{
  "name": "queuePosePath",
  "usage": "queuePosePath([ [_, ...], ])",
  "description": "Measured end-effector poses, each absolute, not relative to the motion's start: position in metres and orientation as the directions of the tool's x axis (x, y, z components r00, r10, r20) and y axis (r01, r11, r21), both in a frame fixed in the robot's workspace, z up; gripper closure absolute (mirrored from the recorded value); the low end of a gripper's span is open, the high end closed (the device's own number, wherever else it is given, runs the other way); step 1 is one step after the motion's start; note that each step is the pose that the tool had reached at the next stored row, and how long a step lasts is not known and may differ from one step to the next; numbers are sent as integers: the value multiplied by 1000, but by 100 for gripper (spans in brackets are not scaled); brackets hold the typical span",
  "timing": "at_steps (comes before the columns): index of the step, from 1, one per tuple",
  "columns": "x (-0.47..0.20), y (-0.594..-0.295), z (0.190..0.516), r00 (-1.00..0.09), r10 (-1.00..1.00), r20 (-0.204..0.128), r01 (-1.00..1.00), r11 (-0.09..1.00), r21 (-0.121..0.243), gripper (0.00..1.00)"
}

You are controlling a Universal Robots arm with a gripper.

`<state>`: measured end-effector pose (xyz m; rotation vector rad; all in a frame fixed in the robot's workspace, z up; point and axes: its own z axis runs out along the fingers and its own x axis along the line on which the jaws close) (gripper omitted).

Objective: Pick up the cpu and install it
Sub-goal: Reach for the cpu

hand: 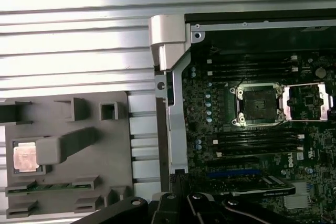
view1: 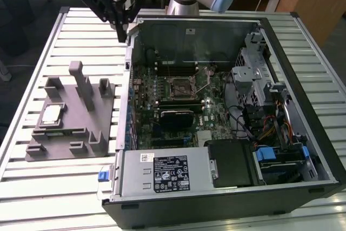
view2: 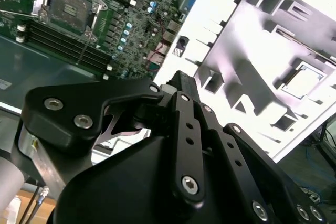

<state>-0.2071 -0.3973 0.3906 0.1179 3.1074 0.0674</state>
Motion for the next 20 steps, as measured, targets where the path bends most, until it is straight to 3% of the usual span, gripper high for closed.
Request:
queuePosePath([
  [20, -250, -395, 383, -997, 76, -31, 75, 996, 45, 89],
])
